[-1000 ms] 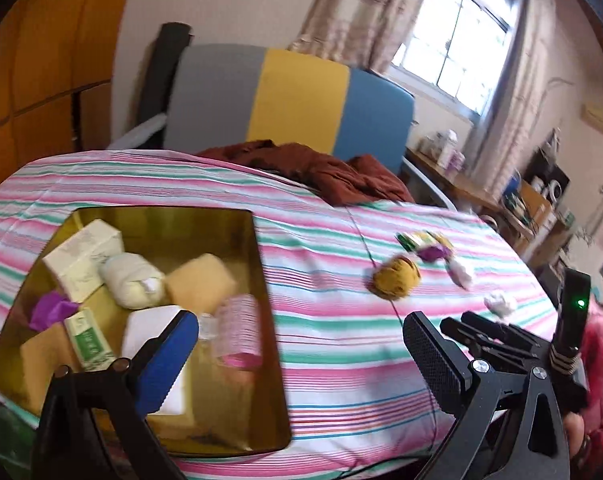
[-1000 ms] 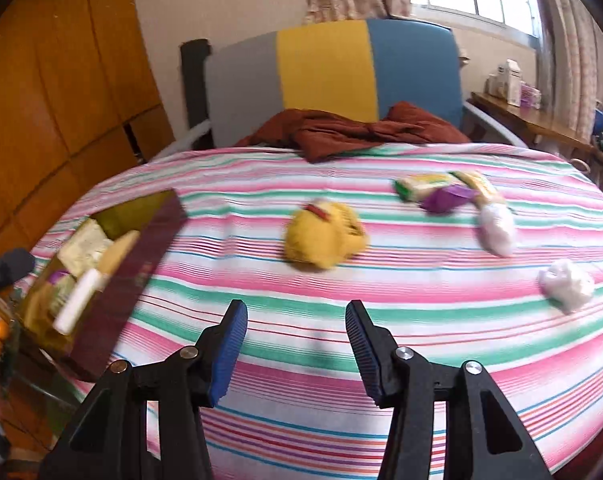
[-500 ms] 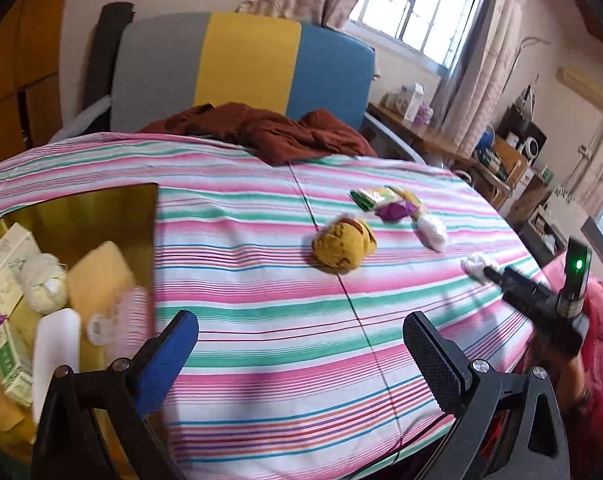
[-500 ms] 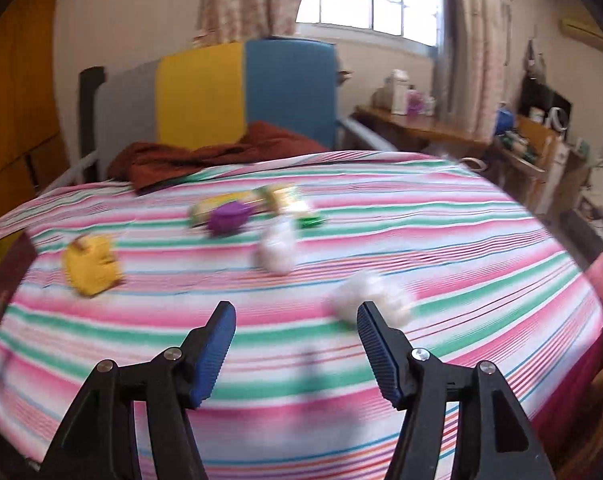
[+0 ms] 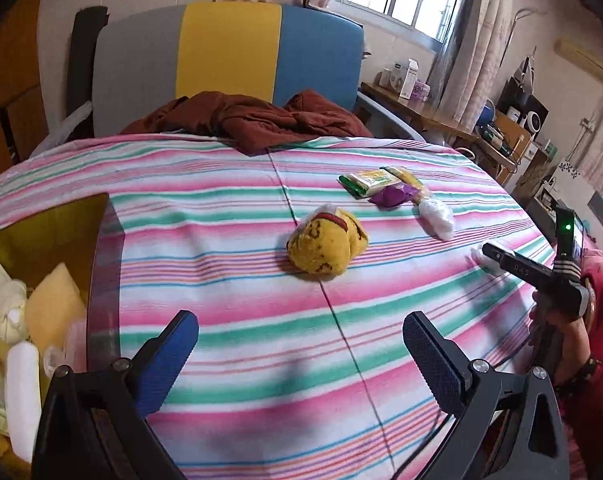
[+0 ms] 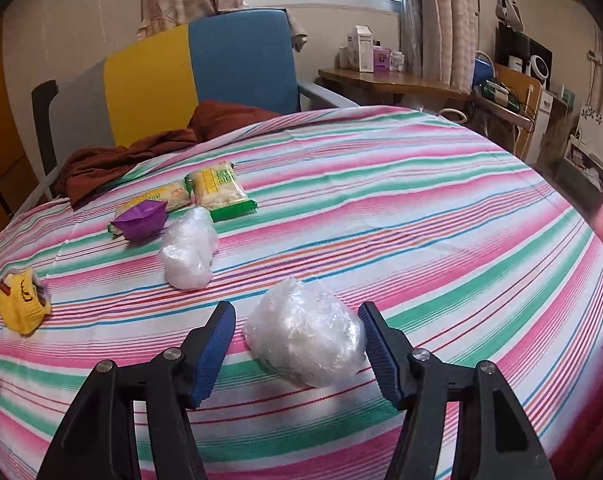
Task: Organize objects
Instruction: 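Move both tools back toward the plastic bags and yellow toy on the cloth, then grasp the clear plastic bag with the right tool while the left tool grasps the yellow knitted toy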
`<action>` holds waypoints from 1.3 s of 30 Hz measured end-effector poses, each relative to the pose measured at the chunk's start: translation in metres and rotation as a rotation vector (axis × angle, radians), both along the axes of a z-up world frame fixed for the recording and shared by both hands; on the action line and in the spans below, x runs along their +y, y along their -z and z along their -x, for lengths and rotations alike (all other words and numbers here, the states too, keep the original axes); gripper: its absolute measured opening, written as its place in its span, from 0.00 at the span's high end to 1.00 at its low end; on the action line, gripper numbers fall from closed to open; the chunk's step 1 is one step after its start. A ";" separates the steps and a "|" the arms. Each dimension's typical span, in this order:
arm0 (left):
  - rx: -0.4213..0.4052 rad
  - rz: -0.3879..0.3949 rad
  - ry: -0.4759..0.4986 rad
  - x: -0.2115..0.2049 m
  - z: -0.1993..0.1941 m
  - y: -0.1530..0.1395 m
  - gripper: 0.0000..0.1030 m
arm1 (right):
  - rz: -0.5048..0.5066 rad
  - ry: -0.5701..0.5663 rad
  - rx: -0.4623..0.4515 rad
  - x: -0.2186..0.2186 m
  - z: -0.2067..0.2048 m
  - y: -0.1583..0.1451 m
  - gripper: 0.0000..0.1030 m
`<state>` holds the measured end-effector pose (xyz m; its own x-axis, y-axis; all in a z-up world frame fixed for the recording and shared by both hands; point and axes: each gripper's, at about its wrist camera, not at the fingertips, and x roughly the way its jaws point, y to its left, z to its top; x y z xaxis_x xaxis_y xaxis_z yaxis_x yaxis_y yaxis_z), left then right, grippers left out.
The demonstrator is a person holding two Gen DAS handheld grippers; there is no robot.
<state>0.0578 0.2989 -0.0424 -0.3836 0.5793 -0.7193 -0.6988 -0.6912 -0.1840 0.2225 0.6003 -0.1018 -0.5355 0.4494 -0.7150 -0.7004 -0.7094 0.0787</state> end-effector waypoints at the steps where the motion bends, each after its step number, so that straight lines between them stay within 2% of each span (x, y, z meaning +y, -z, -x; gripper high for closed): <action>1: 0.002 0.004 -0.003 0.002 0.001 0.000 0.00 | 0.013 0.011 0.005 0.001 0.000 0.003 0.39; 3: 0.003 0.008 -0.008 0.007 0.004 0.002 0.00 | 0.035 0.017 0.017 0.002 -0.001 0.007 0.46; 5: 0.007 0.012 -0.015 0.013 0.008 0.004 0.00 | 0.041 0.022 0.012 0.001 -0.001 0.010 0.58; 7: 0.004 0.011 -0.010 0.021 0.011 0.007 0.00 | 0.035 0.013 0.018 -0.001 0.000 0.009 0.62; 14: 0.033 0.035 0.018 0.058 0.021 0.013 0.00 | -0.013 -0.014 0.024 -0.012 0.002 0.009 0.63; 21: 0.121 0.101 0.055 0.102 0.036 0.029 0.00 | -0.023 -0.016 0.032 -0.013 0.002 0.010 0.63; 23: 0.138 0.104 0.059 0.109 0.040 0.035 0.11 | -0.022 -0.014 0.033 -0.012 0.002 0.011 0.63; 25: 0.131 0.116 0.071 0.114 0.043 0.044 0.38 | -0.027 -0.007 0.034 -0.012 0.001 0.011 0.63; 26: 0.121 0.121 0.076 0.115 0.044 0.048 0.44 | -0.029 -0.007 0.034 -0.012 0.000 0.011 0.63; 27: 0.114 0.127 0.078 0.116 0.045 0.052 0.47 | -0.030 -0.008 0.035 -0.012 0.000 0.011 0.63; 33: 0.097 0.053 0.065 0.103 0.047 0.054 0.57 | -0.049 0.001 0.034 -0.014 -0.001 0.010 0.63; 39: 0.151 0.042 0.062 0.093 0.035 0.052 0.61 | -0.116 -0.003 0.007 -0.026 0.002 0.005 0.64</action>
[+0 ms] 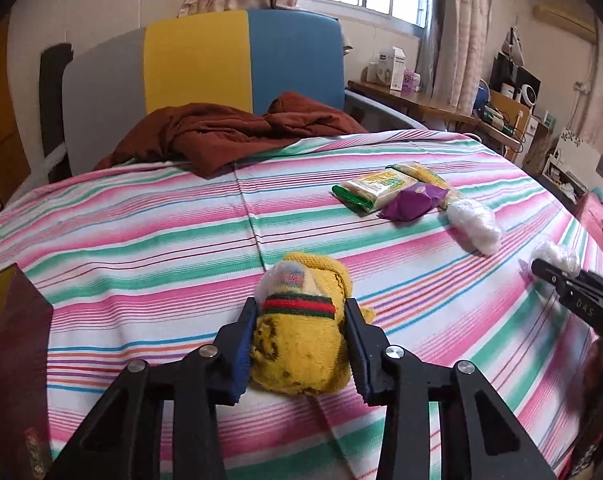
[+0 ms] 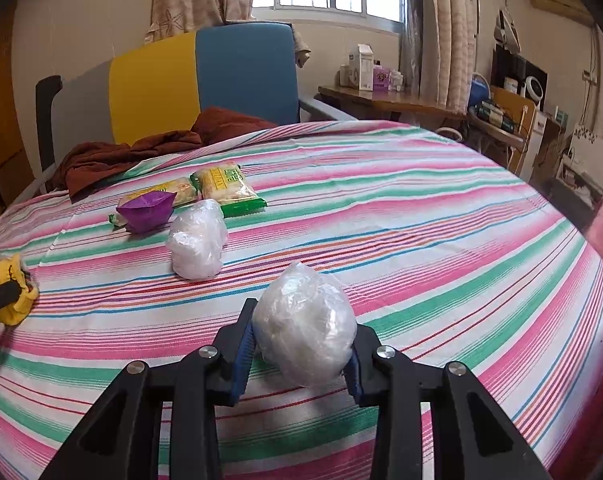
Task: Organize objects
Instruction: 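Grasp the clear plastic bag with the right tool while the left tool grasps the yellow knitted toy, then carry the plastic bag and yellow toy over the gold tray with both tools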
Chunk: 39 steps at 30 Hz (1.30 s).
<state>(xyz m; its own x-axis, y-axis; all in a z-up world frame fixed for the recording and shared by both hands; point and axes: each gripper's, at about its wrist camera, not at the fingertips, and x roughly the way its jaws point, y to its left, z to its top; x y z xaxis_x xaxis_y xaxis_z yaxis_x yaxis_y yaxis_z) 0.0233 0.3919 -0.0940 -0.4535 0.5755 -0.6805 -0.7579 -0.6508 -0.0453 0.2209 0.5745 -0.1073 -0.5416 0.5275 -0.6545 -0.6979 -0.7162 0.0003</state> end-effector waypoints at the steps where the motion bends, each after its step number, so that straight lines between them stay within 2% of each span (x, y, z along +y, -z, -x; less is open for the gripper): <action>1: 0.011 0.001 0.001 -0.002 -0.002 0.000 0.62 | -0.019 -0.005 -0.011 -0.004 0.002 -0.001 0.64; 5: 0.032 -0.005 -0.002 -0.011 -0.009 -0.002 0.63 | -0.069 -0.029 -0.048 -0.020 0.008 -0.006 0.64; 10: 0.054 -0.015 0.006 -0.022 -0.017 -0.003 0.64 | -0.033 -0.063 -0.009 -0.041 0.014 -0.018 0.64; 23: 0.025 -0.068 -0.039 -0.061 -0.025 -0.001 0.65 | -0.064 -0.255 0.012 -0.131 0.052 -0.054 0.64; 27: 0.033 -0.085 -0.025 -0.077 -0.037 -0.002 0.66 | -0.063 -0.298 0.017 -0.152 0.058 -0.061 0.64; 30: 0.004 -0.132 -0.024 -0.091 -0.043 -0.012 0.66 | -0.059 -0.328 0.023 -0.167 0.064 -0.064 0.64; 39: -0.008 -0.261 -0.033 -0.142 -0.049 -0.056 0.66 | -0.032 -0.407 0.068 -0.210 0.078 -0.080 0.64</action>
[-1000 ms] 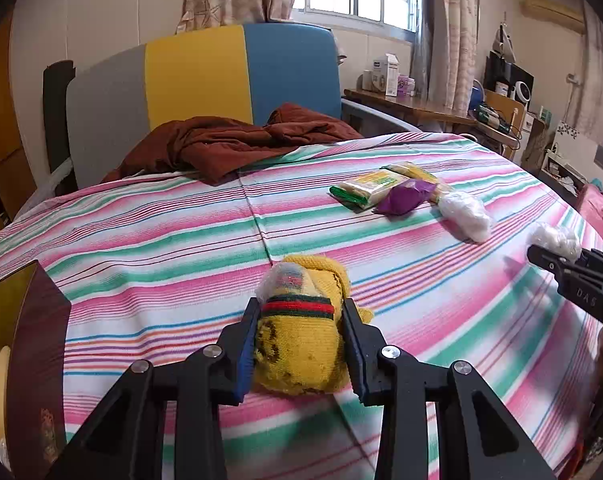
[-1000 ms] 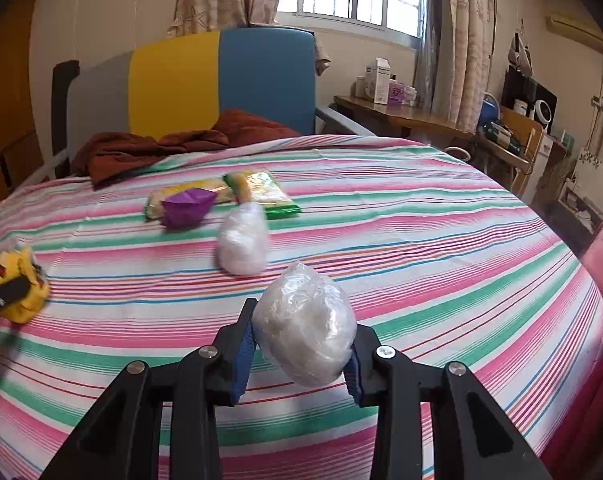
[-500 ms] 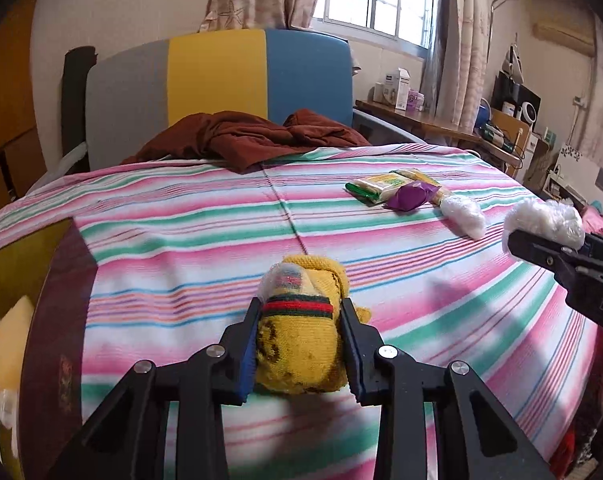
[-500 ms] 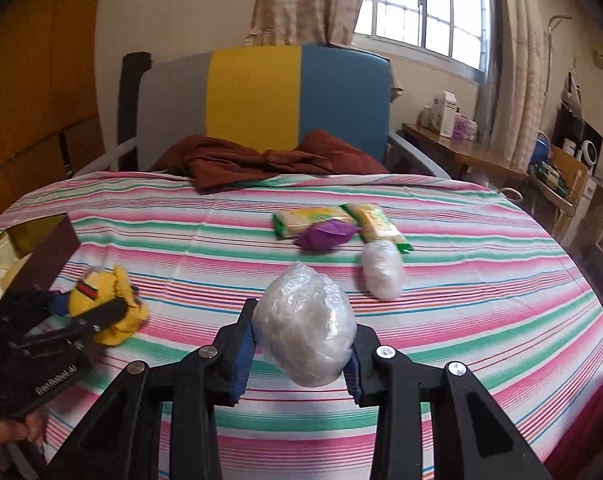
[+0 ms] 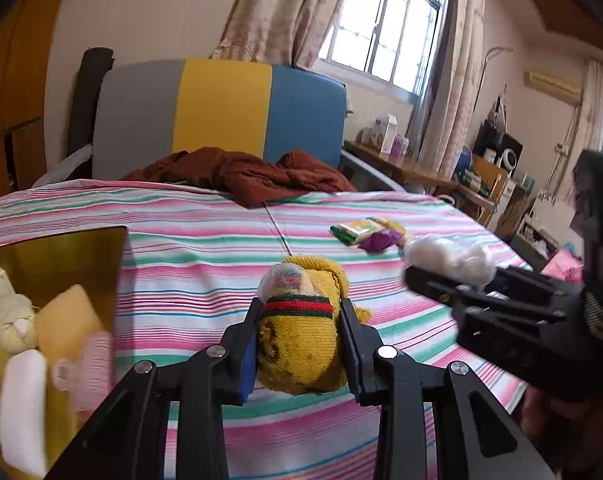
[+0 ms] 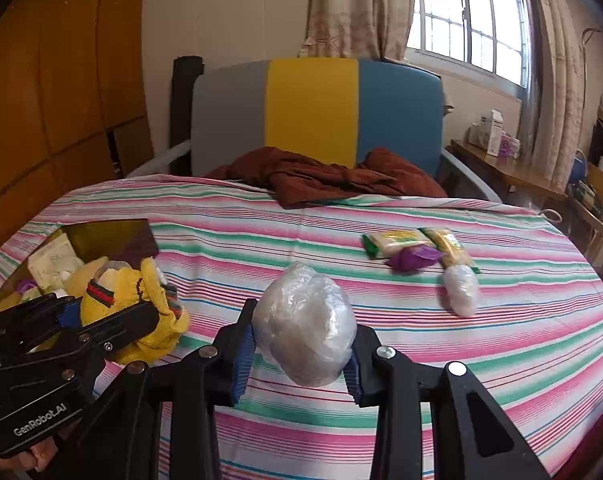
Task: Organize objects
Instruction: 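Carry the plastic bag and yellow toy over the gold tray with both tools, then open both tools to drop the bag and toy into the tray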
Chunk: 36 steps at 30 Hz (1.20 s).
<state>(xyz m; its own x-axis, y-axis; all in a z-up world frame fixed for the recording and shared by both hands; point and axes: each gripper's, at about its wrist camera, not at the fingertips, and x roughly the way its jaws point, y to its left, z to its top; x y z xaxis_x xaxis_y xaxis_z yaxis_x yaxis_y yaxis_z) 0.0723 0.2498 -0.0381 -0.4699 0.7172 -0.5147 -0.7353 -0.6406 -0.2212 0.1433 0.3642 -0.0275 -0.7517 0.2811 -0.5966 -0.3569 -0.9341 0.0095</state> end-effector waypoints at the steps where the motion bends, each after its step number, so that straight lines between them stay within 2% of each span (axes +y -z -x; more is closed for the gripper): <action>1: 0.000 -0.008 -0.003 -0.005 0.000 -0.003 0.66 | 0.005 -0.014 0.003 -0.006 0.003 -0.001 0.64; 8: -0.031 -0.031 -0.065 -0.050 0.012 -0.013 0.66 | 0.019 -0.115 0.015 -0.046 0.022 -0.010 0.64; 14: -0.058 -0.055 -0.155 -0.094 0.039 -0.020 0.66 | 0.062 -0.206 0.019 -0.074 0.047 -0.016 0.64; 18: -0.070 -0.040 -0.225 -0.121 0.069 -0.022 0.65 | 0.119 -0.268 0.013 -0.089 0.073 -0.018 0.64; 21: -0.109 -0.008 -0.268 -0.136 0.101 -0.022 0.65 | 0.143 -0.314 -0.008 -0.101 0.099 -0.017 0.64; 30: -0.267 0.054 -0.353 -0.151 0.182 -0.002 0.65 | 0.189 -0.386 -0.082 -0.124 0.172 -0.004 0.64; 32: -0.274 0.061 -0.366 -0.150 0.189 -0.001 0.65 | 0.179 -0.374 -0.096 -0.125 0.187 0.000 0.62; 34: -0.286 0.068 -0.379 -0.149 0.198 0.002 0.65 | 0.216 -0.385 -0.117 -0.125 0.201 0.005 0.62; 36: -0.300 0.066 -0.378 -0.149 0.204 0.004 0.64 | 0.241 -0.374 -0.133 -0.122 0.211 0.010 0.54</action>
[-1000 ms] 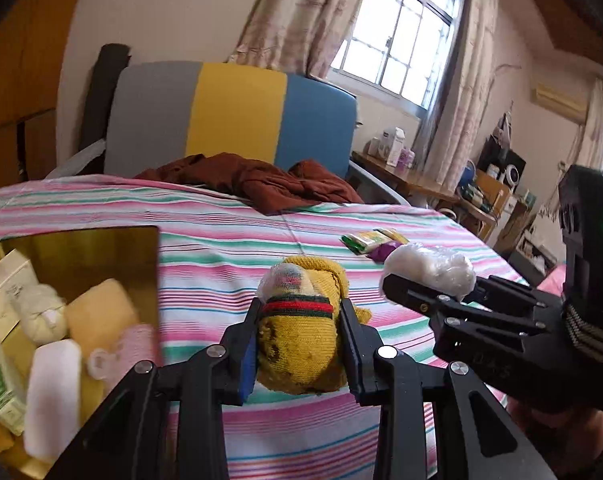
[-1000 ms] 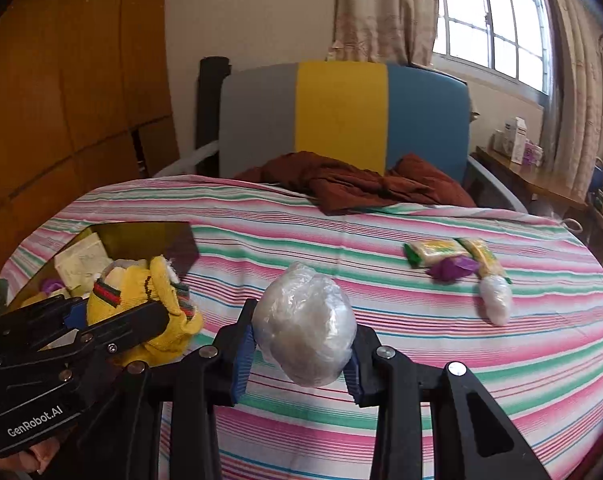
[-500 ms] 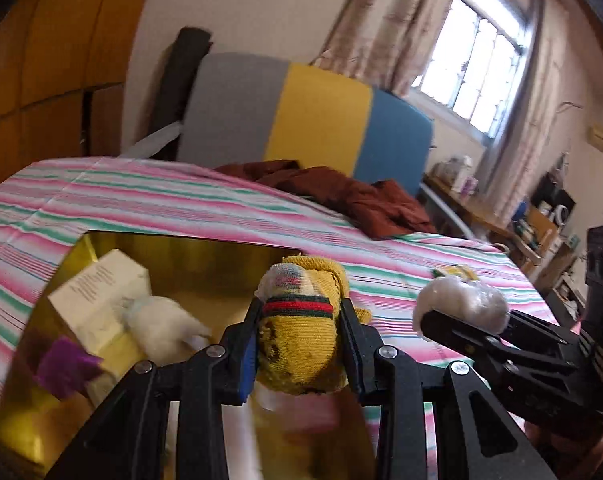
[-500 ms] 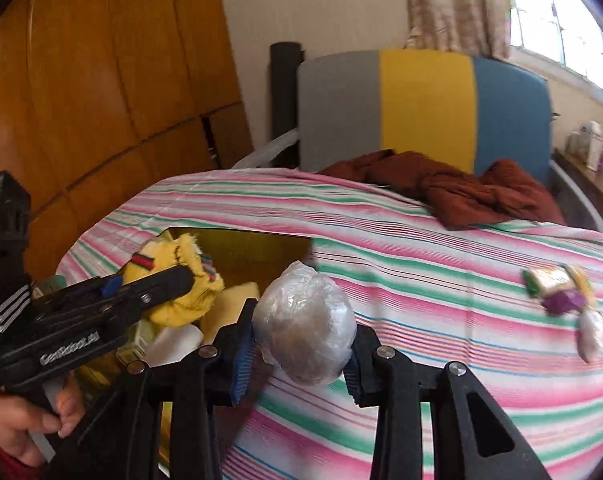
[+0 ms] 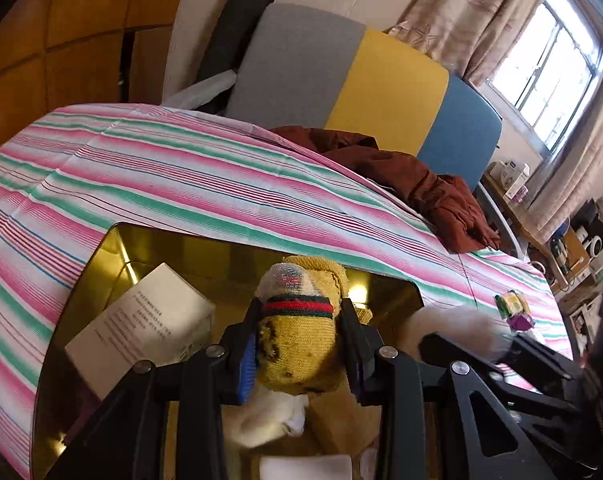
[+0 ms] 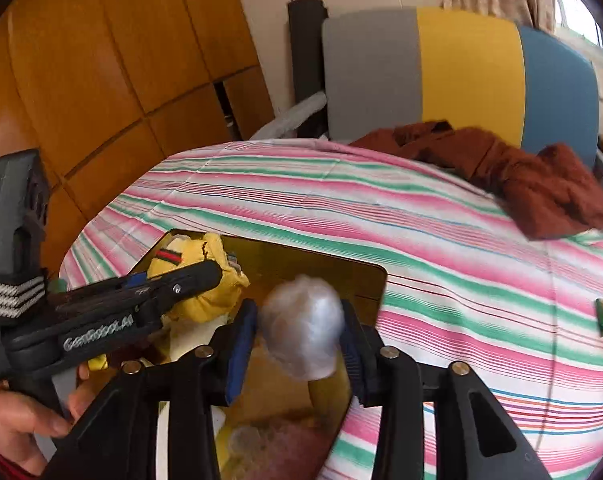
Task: Organize objects
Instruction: 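Open both tools to drop the bag and toy into the tray, then move both tools back toward the second plastic bag and purple packet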
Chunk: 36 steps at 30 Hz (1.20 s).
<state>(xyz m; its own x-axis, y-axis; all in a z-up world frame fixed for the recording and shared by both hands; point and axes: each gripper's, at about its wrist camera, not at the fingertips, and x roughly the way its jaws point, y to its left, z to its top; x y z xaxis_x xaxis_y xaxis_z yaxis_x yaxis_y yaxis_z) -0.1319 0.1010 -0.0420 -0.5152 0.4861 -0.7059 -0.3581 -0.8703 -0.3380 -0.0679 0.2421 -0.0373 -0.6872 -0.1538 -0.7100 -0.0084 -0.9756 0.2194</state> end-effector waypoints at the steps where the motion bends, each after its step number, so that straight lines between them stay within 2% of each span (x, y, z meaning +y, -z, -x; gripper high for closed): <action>1: -0.004 0.015 -0.002 0.001 0.003 0.002 0.63 | 0.003 0.009 -0.011 0.001 0.004 0.002 0.46; 3: -0.010 0.036 -0.027 -0.001 0.008 0.007 0.62 | 0.011 0.037 -0.019 0.006 0.005 0.003 0.44; 5: -0.034 0.030 -0.043 -0.002 0.012 0.012 0.55 | 0.049 0.035 -0.002 0.010 -0.002 0.001 0.44; 8: -0.044 -0.003 -0.076 -0.009 0.013 0.013 0.41 | 0.053 0.051 0.026 0.015 -0.016 -0.004 0.44; 9: -0.044 -0.007 -0.088 -0.010 0.014 0.013 0.32 | 0.058 0.049 0.037 0.017 -0.021 -0.006 0.44; 11: -0.021 -0.031 -0.115 -0.015 0.010 0.008 0.27 | 0.056 0.064 0.053 0.021 -0.032 -0.008 0.44; 16: 0.061 -0.035 -0.208 -0.024 -0.006 -0.011 0.02 | 0.071 0.091 0.077 0.032 -0.055 -0.013 0.44; 19: 0.107 -0.027 -0.254 -0.026 -0.020 -0.022 0.00 | 0.066 0.104 0.084 0.037 -0.066 -0.013 0.44; 23: 0.151 -0.009 -0.251 -0.021 -0.041 -0.030 0.00 | 0.071 0.128 0.088 0.045 -0.083 -0.013 0.44; 31: 0.161 -0.016 -0.134 0.011 -0.083 -0.034 0.00 | 0.081 0.171 0.094 0.075 -0.119 -0.005 0.44; 36: 0.151 -0.013 -0.062 0.037 -0.102 -0.031 0.00 | 0.044 0.237 0.091 0.098 -0.143 0.002 0.44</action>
